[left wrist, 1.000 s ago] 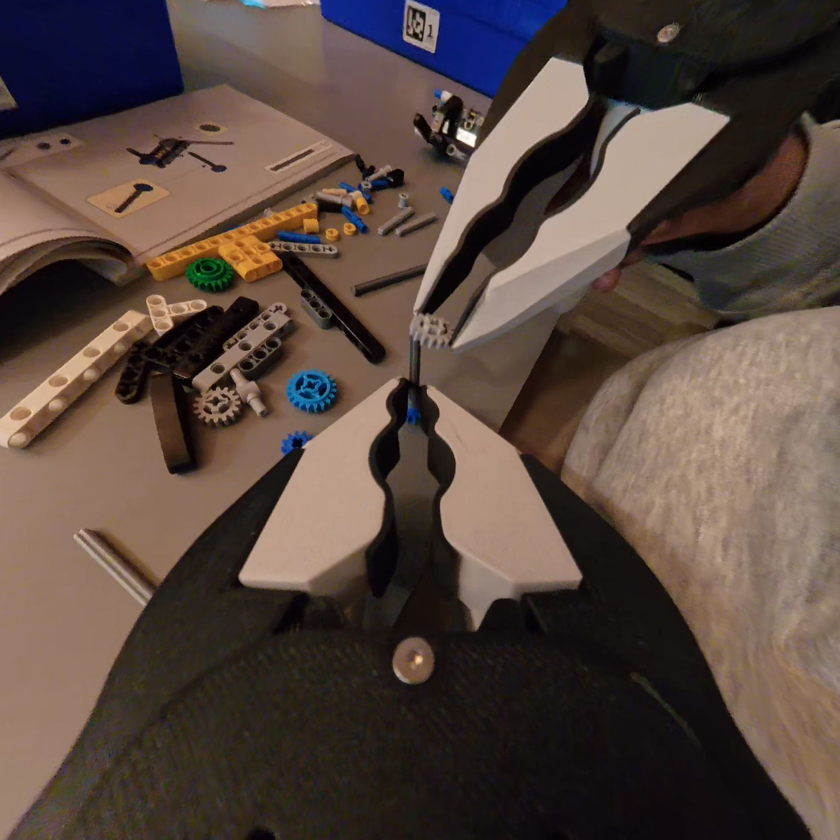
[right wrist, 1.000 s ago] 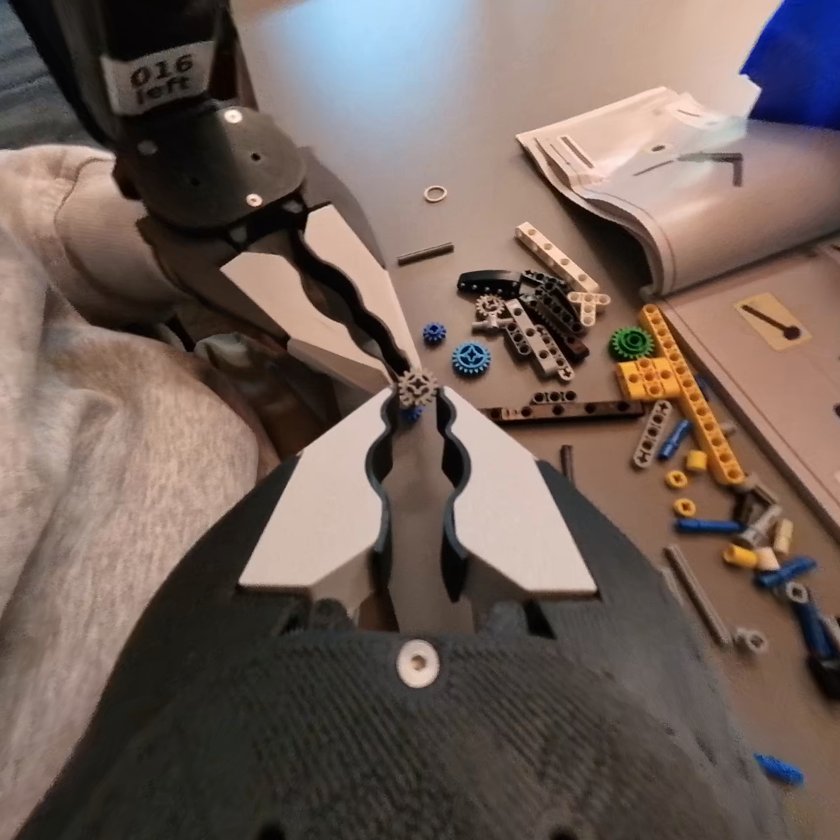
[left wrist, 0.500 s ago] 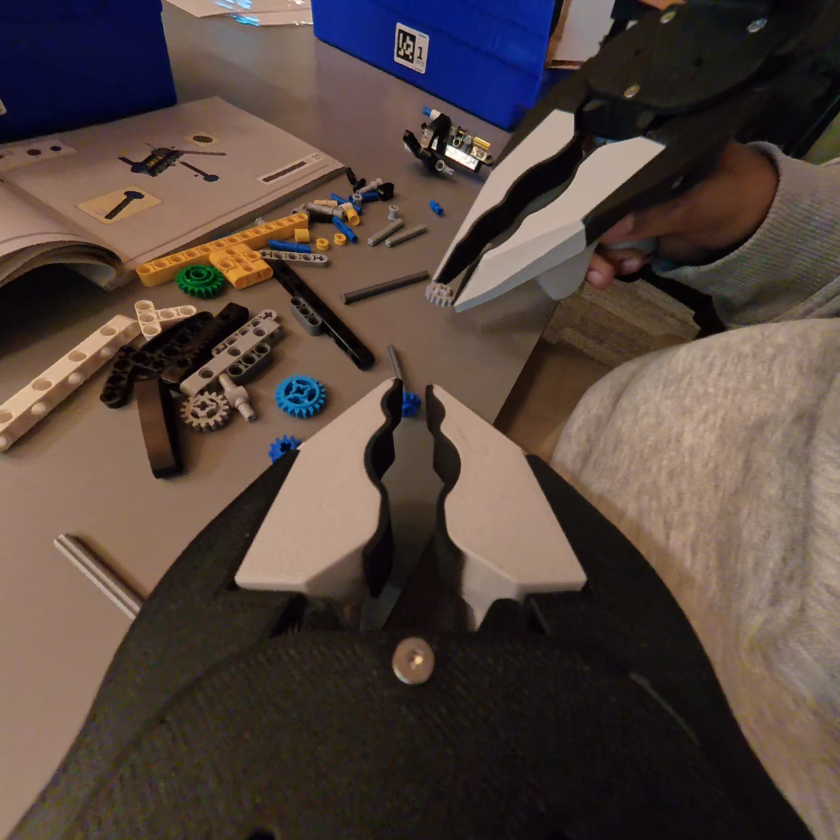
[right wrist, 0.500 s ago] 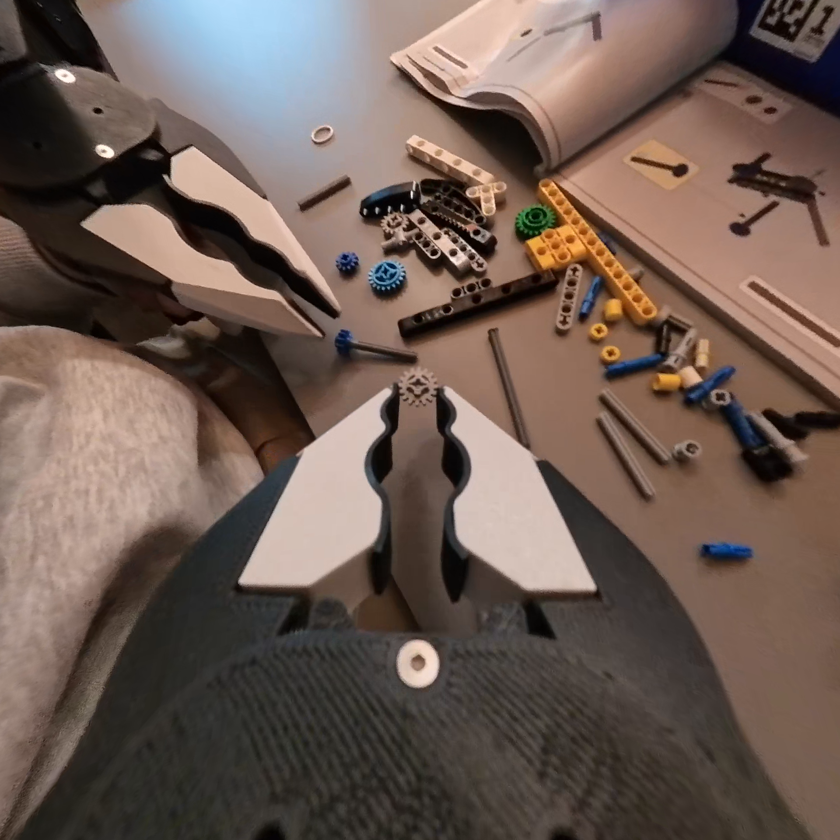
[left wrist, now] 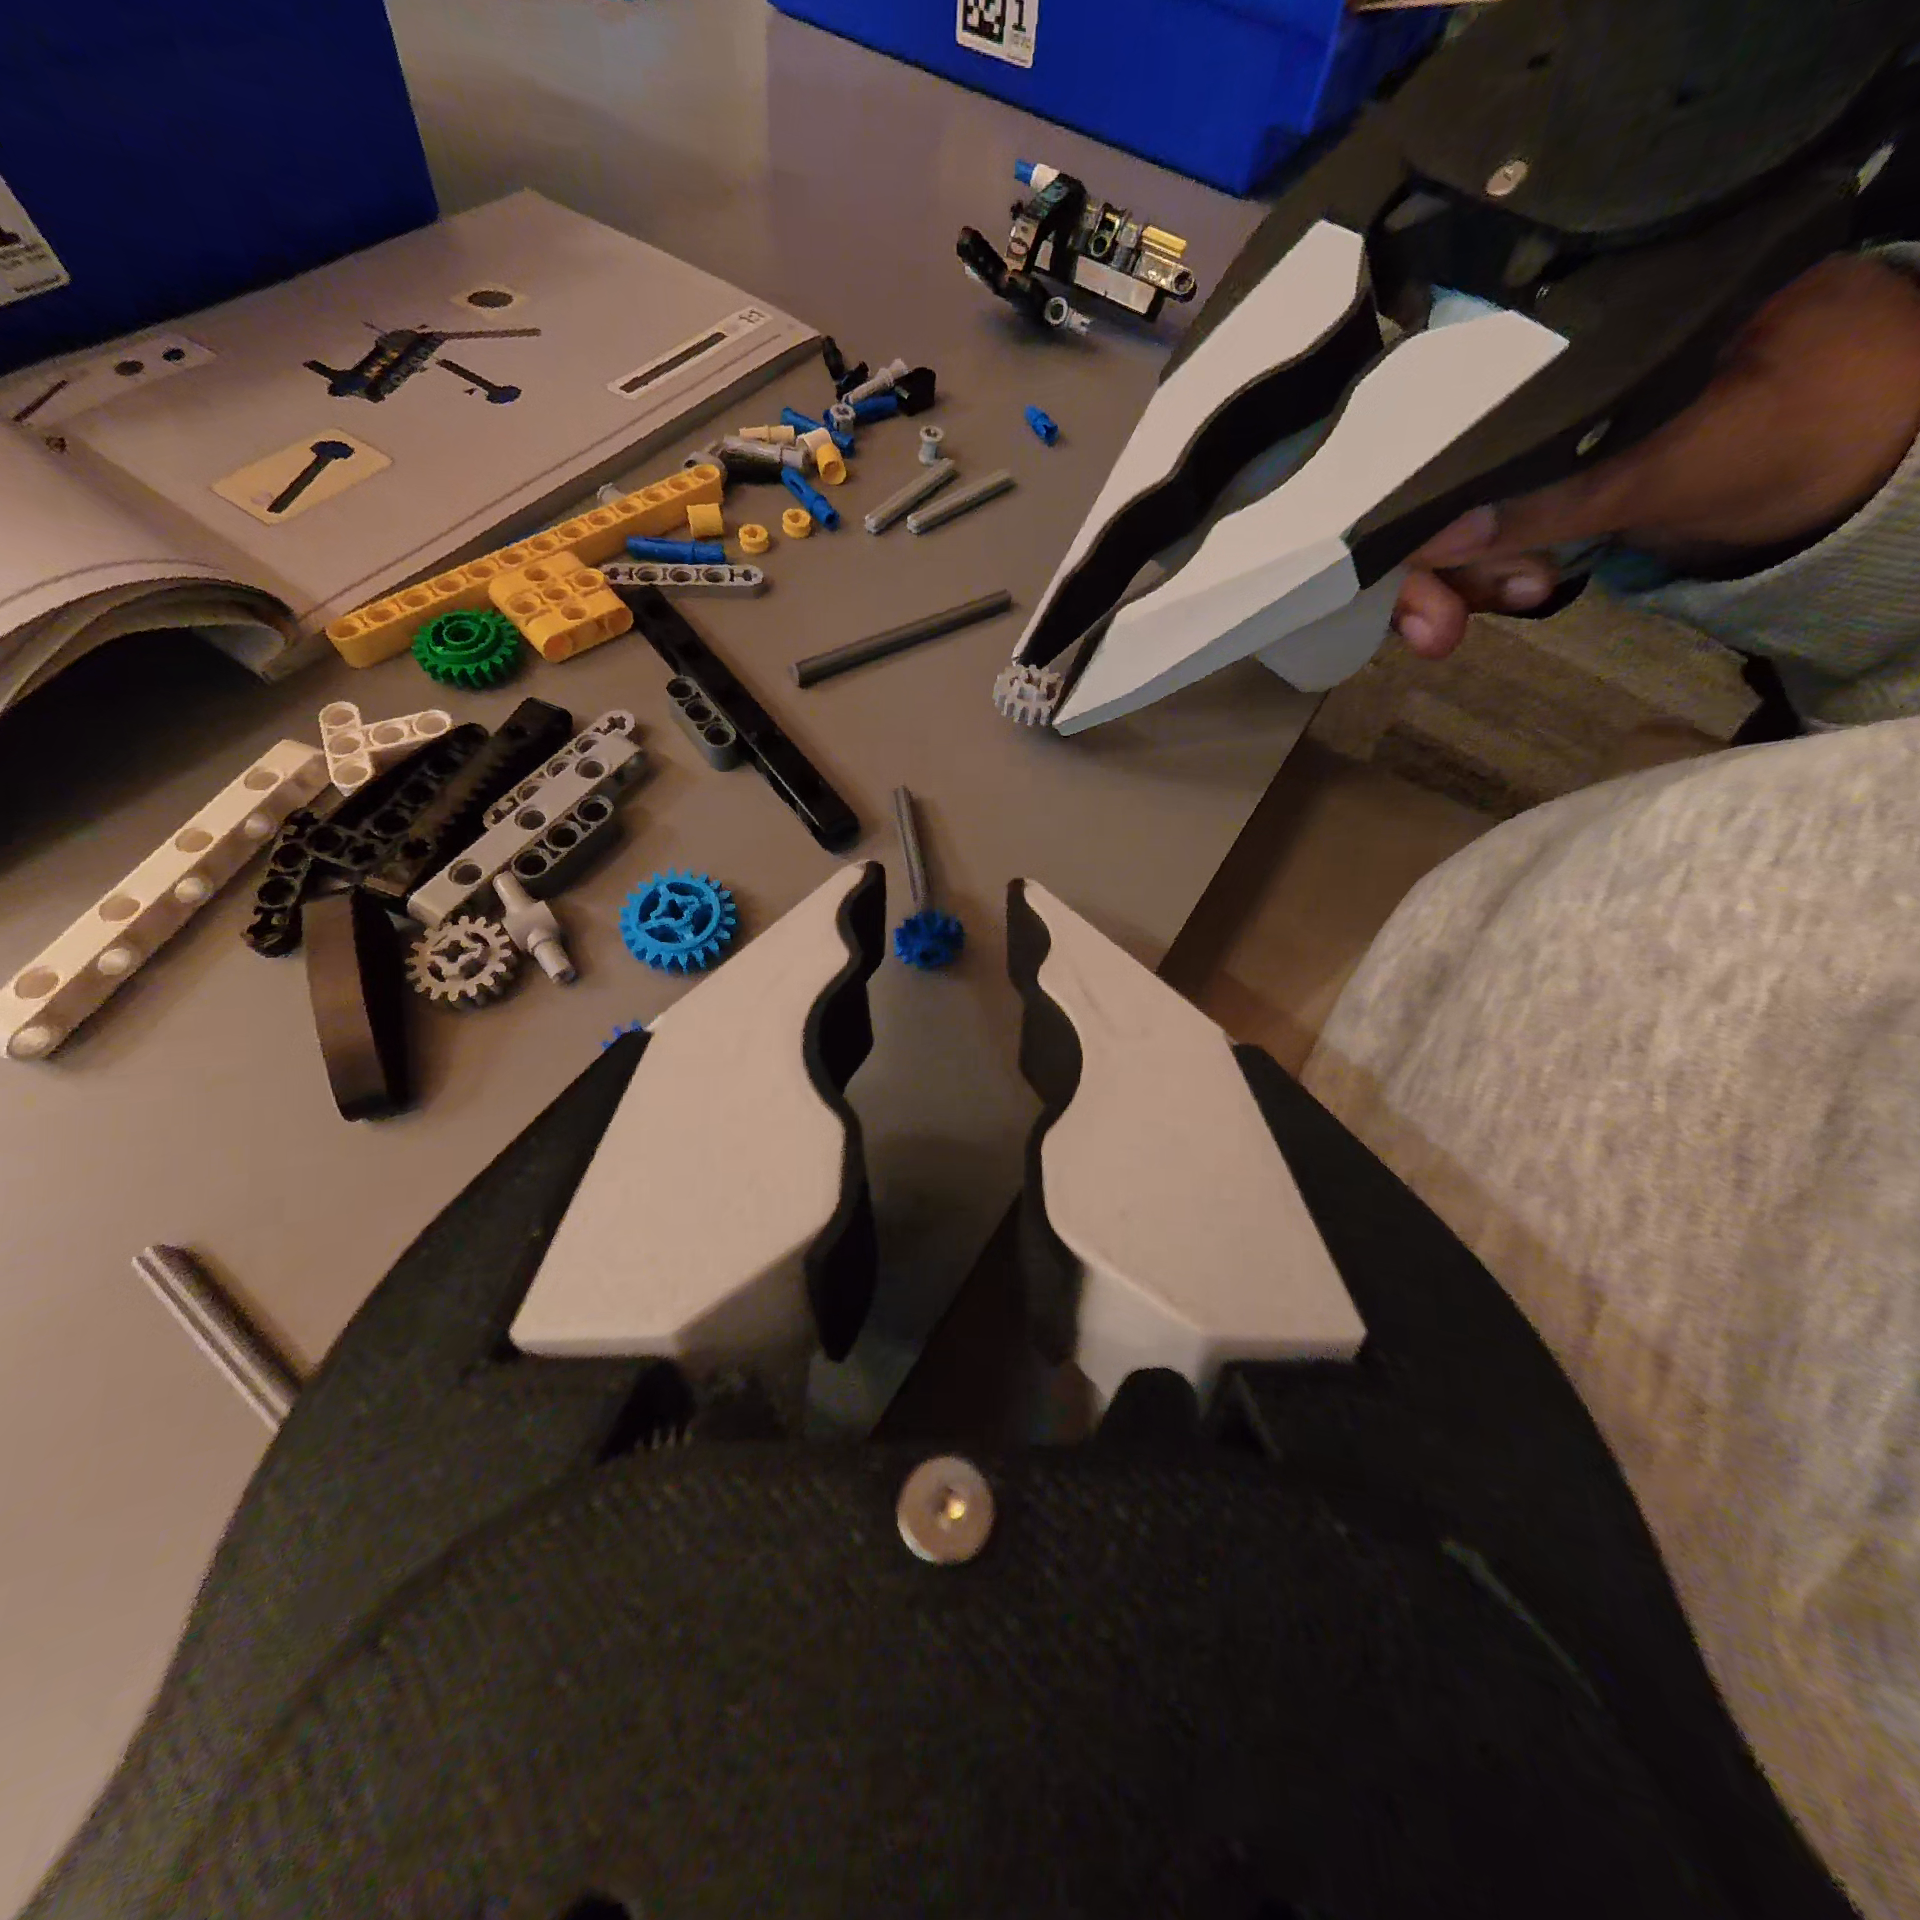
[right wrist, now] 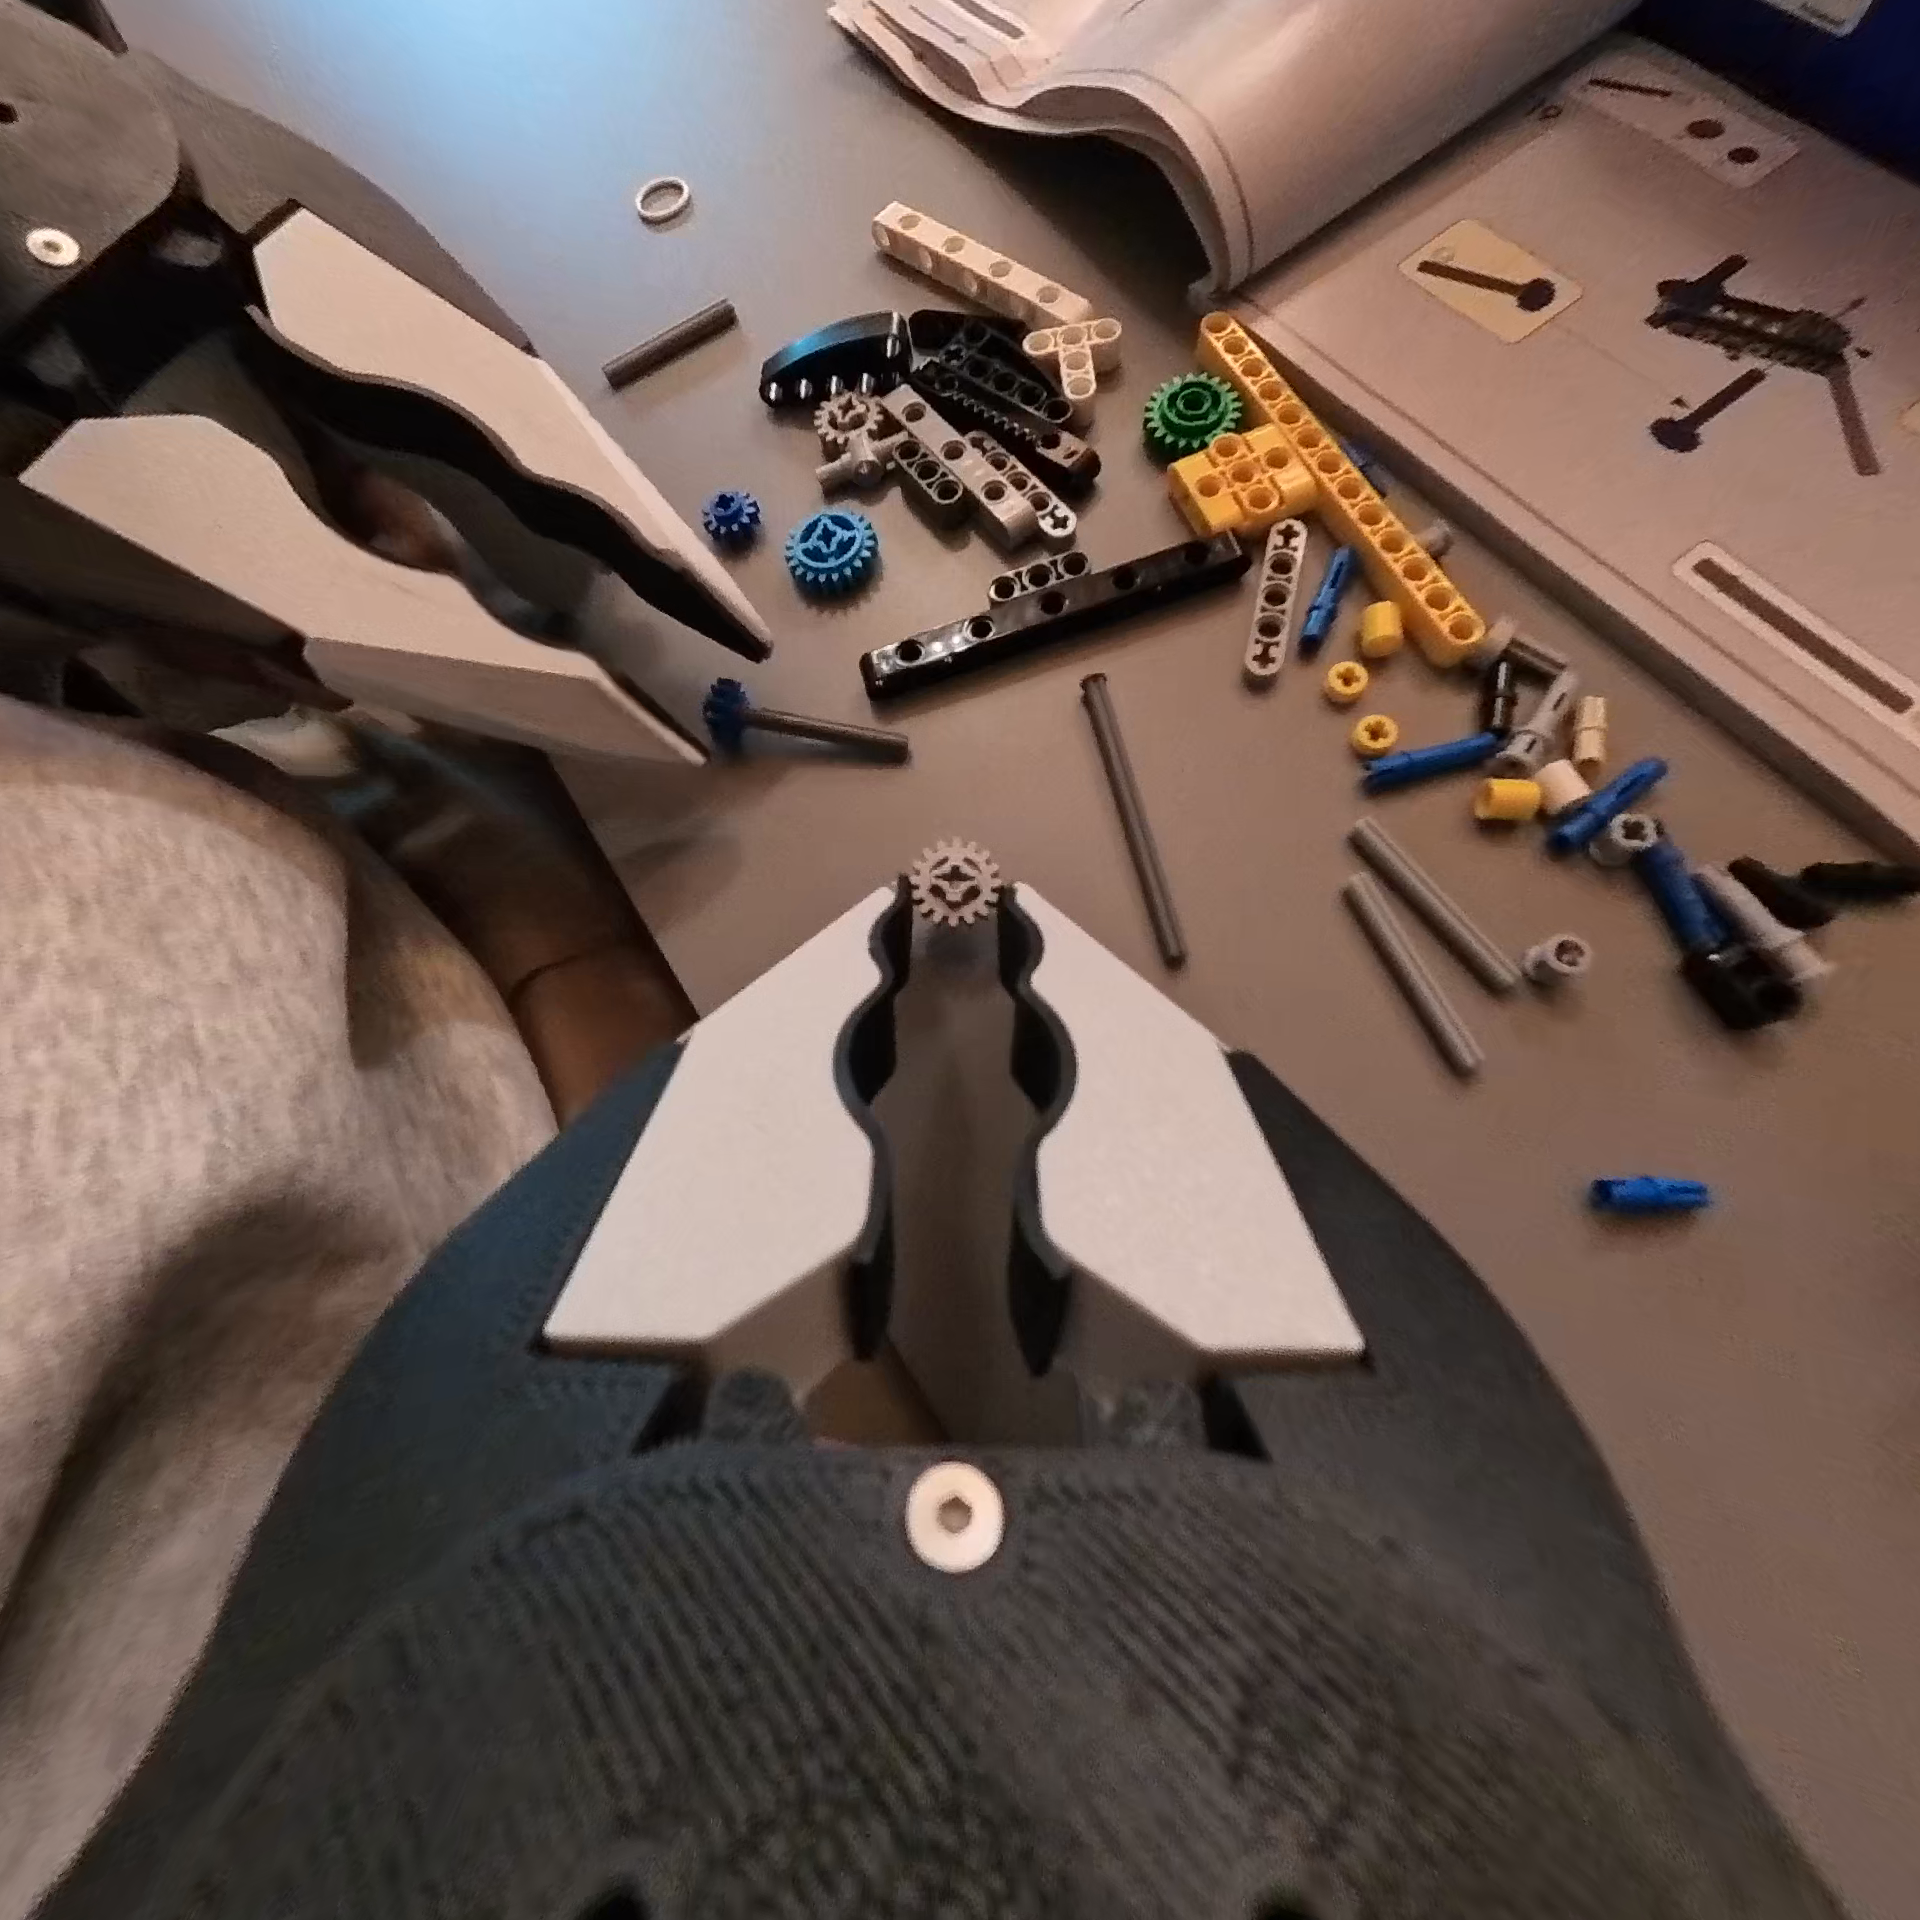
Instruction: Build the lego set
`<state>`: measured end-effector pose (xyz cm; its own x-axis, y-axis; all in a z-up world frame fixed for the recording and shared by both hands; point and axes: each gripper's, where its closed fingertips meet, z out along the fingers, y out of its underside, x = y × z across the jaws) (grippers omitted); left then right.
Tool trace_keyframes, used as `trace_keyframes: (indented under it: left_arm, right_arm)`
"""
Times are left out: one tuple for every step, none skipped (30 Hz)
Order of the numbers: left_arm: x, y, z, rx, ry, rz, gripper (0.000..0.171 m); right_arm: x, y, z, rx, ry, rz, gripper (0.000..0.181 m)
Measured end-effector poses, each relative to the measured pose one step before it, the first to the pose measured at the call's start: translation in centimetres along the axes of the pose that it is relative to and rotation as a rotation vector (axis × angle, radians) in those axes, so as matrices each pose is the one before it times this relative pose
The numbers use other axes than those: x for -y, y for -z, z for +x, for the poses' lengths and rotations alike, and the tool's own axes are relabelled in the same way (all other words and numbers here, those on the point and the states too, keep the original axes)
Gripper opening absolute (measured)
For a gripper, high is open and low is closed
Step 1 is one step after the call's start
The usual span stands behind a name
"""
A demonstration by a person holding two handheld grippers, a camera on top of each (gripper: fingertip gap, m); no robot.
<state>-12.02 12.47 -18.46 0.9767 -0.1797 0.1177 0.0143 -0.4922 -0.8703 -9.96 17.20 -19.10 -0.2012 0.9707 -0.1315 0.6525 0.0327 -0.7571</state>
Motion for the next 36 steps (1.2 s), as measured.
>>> trace_keyframes:
  left_arm:
    - [0.025,-0.013,-0.051,0.0004,0.0055,0.00065,0.022]
    - [0.023,0.000,-0.067,0.0015,0.0065,-0.00018,0.021]
    - [0.010,-0.001,-0.070,0.0012,0.0070,-0.00051,0.019]
    - [0.003,-0.014,-0.042,-0.0006,0.0064,-0.00083,0.018]
    - [-0.001,-0.001,0.001,-0.0022,0.0064,-0.00132,0.017]
    - [0.000,-0.011,0.006,-0.0029,0.0073,-0.00207,0.017]
    - [0.016,-0.007,-0.025,-0.0010,0.0093,-0.00071,0.016]
    - [0.031,-0.003,-0.049,-0.0002,0.0099,0.00058,0.016]
    - [0.017,-0.005,-0.022,-0.0025,0.0094,0.00014,0.016]
    - [0.008,0.004,0.000,-0.0038,0.0083,-0.00022,0.016]
    - [0.019,0.005,-0.014,-0.0025,0.0073,0.00002,0.016]
    - [0.006,0.004,-0.018,-0.0015,0.0060,0.00009,0.016]
    - [0.006,0.005,-0.007,-0.0012,0.0038,-0.00033,0.016]
    - [-0.007,0.003,0.003,-0.0010,0.0013,-0.00099,0.016]
    - [-0.023,-0.009,-0.002,0.0008,-0.0009,-0.00128,0.016]
    - [-0.006,0.001,0.000,0.0018,-0.0022,-0.00073,0.016]
    - [-0.012,-0.014,0.001,0.0020,-0.0026,-0.00085,0.016]
    - [-0.013,-0.010,-0.003,0.0018,-0.0021,-0.00104,0.016]
    - [-0.010,-0.009,-0.005,0.0016,-0.0013,-0.00085,0.016]
    - [-0.005,-0.003,-0.003,0.0014,-0.0005,-0.00025,0.016]
    - [0.000,0.000,-0.011,0.0009,0.0003,0.00001,0.016]
    - [0.003,-0.002,-0.006,0.0008,0.0007,0.00024,0.016]
    - [0.002,0.008,-0.009,0.0006,0.0010,0.00041,0.015]
    - [-0.005,-0.004,-0.007,0.0004,0.0014,0.00018,0.015]
    - [0.000,0.000,0.001,0.0006,0.0014,0.00000,0.015]
    - [0.004,0.007,-0.012,0.0008,0.0010,0.00058,0.015]
    - [0.003,0.004,-0.003,0.0010,0.0013,0.00058,0.015]
    - [0.007,0.005,-0.016,0.0014,0.0017,0.00080,0.015]
    - [-0.001,0.000,-0.018,0.0015,0.0020,0.00086,0.015]
    - [0.008,-0.001,-0.015,0.0014,0.0020,0.00047,0.015]
    - [-0.007,0.006,-0.020,0.0019,0.0022,-0.00055,0.014]
    - [-0.016,-0.011,-0.072,0.0050,0.0046,-0.00189,0.012]
    - [-0.006,-0.009,-0.043,0.0035,0.0042,-0.00172,0.010]
    - [-0.001,-0.023,-0.018,0.0021,0.0023,-0.00152,0.009]
    - [-0.019,-0.017,-0.030,0.0029,0.0023,-0.00187,0.008]
    - [0.000,-0.017,-0.080,0.0064,0.0017,-0.00112,0.007]
  right_arm:
    - [-0.042,0.020,0.070,-0.0027,-0.0001,0.0010,0.015]
    - [-0.059,0.016,0.077,-0.0036,0.0004,0.0004,0.015]
    - [-0.060,0.014,0.069,-0.0035,0.0007,0.0003,0.015]
    - [-0.077,0.008,0.085,-0.0046,0.0004,-0.0009,0.015]
    - [-0.090,0.002,0.081,-0.0046,0.0011,-0.0013,0.015]
    - [-0.109,-0.023,0.043,-0.0032,0.0018,-0.0026,0.015]
    - [-0.121,-0.014,0.024,-0.0027,0.0028,-0.0045,0.015]
    - [-0.087,-0.007,0.023,-0.0037,0.0052,-0.0038,0.015]
    - [-0.060,0.022,0.025,-0.0056,0.0074,-0.0018,0.016]
    - [-0.006,0.041,0.024,-0.0060,0.0073,0.0004,0.018]
    - [0.006,0.057,0.033,-0.0048,0.0059,0.0013,0.020]
    - [0.023,0.080,0.025,-0.0043,0.0037,0.0024,0.021]
    - [0.033,0.086,0.027,-0.0025,0.0022,0.0037,0.022]
    - [0.040,0.076,0.023,-0.0018,0.0001,0.0049,0.022]
    - [0.052,0.084,0.021,-0.0009,-0.0012,0.0052,0.023]
    - [0.052,0.064,0.005,0.0002,-0.0014,0.0063,0.023]
    - [0.055,0.063,0.019,-0.0009,-0.0017,0.0065,0.023]
    - [0.041,0.039,0.036,-0.0023,-0.0013,0.0056,0.023]
    - [0.025,0.024,0.013,-0.0019,-0.0003,0.0040,0.023]
    - [0.001,-0.016,-0.015,-0.0008,0.0008,0.0019,0.023]
    - [0.000,-0.028,-0.024,-0.0006,0.0022,0.0009,0.024]
    - [0.003,-0.045,-0.019,-0.0011,0.0029,0.0012,0.024]
    - [0.003,-0.064,-0.016,-0.0012,0.0027,0.0008,0.024]
    - [-0.011,-0.070,-0.029,0.0003,0.0021,0.0000,0.024]
    - [0.006,-0.068,-0.031,0.0009,0.0015,0.0007,0.024]
    - [0.006,-0.057,-0.016,-0.0001,0.0008,0.0017,0.024]
    - [-0.004,-0.040,-0.001,-0.0003,0.0004,0.0019,0.024]
    - [0.015,-0.023,-0.001,0.0000,0.0000,0.0027,0.025]
    - [0.029,0.002,0.017,-0.0004,-0.0004,0.0035,0.025]
    - [0.033,0.002,0.036,-0.0013,-0.0009,0.0038,0.025]
    - [0.031,0.024,0.049,-0.0019,-0.0010,0.0040,0.025]
    - [0.049,0.014,0.054,-0.0007,-0.0025,0.0050,0.025]
    - [0.072,0.019,0.044,0.0025,-0.0069,0.0073,0.024]
    - [0.110,0.026,0.037,0.0051,-0.0110,0.0100,0.024]
    - [0.120,0.040,0.063,0.0054,-0.0117,0.0115,0.024]
    - [0.102,0.053,0.117,0.0021,-0.0103,0.0113,0.024]
